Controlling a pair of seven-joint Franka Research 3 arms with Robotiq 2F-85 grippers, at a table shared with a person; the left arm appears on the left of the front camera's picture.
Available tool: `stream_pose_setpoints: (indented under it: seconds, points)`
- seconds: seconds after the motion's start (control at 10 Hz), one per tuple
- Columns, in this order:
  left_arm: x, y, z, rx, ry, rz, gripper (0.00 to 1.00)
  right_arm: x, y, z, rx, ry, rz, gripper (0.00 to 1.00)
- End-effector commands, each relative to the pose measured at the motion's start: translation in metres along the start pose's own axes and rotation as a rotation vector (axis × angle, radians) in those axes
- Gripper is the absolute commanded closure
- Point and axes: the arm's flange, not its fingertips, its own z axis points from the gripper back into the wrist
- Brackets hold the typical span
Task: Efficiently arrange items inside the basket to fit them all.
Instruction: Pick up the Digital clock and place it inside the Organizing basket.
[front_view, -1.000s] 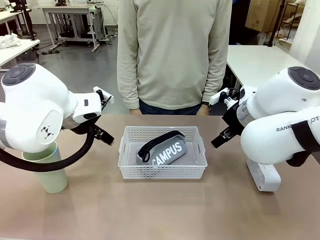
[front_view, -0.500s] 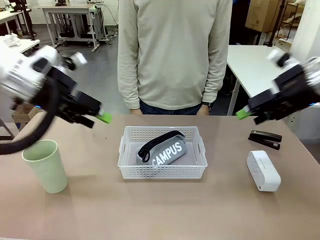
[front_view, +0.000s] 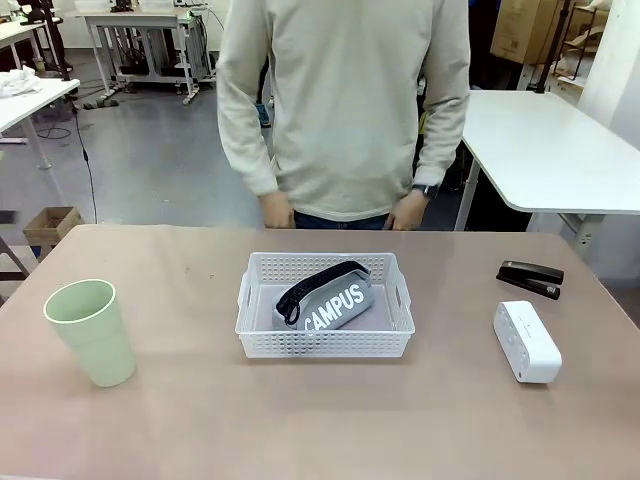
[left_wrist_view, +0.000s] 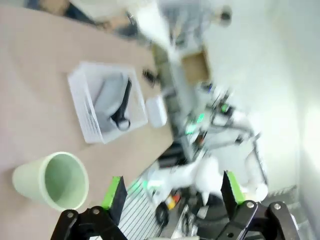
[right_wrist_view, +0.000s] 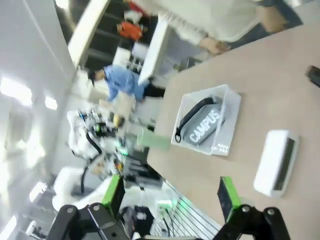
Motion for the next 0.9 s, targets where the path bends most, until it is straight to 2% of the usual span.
stream_pose_setpoints:
  seconds: [0.0,0.1,0.3,0.4,0.5,0.8]
  points:
    - [-0.020,0.035,0.033,-0.077,-0.199,0.022,0.00,-0.032,-0.053,0.016,0.033,-0.131,-0.091,0.00]
    - [-0.040,0.051,0.053,-0.116,-0.281,0.052,0.00,-0.043,-0.071,0.030,0.025,-0.198,-0.138,0.00]
    - [-0.054,0.054,0.039,-0.088,-0.390,0.133,0.00,-0.054,-0.070,0.032,-0.082,-0.258,-0.117,0.00]
    - [-0.049,0.046,0.020,0.021,-0.413,0.122,0.00,-0.052,-0.066,0.024,-0.249,-0.302,-0.136,0.00]
    - [-0.026,0.064,0.101,-0.091,-0.368,0.131,0.00,-0.031,-0.089,0.075,-0.035,-0.234,-0.163,0.00]
    - [-0.026,0.064,0.101,-0.091,-0.368,0.131,0.00,-0.031,-0.089,0.075,-0.035,-0.234,-0.163,0.00]
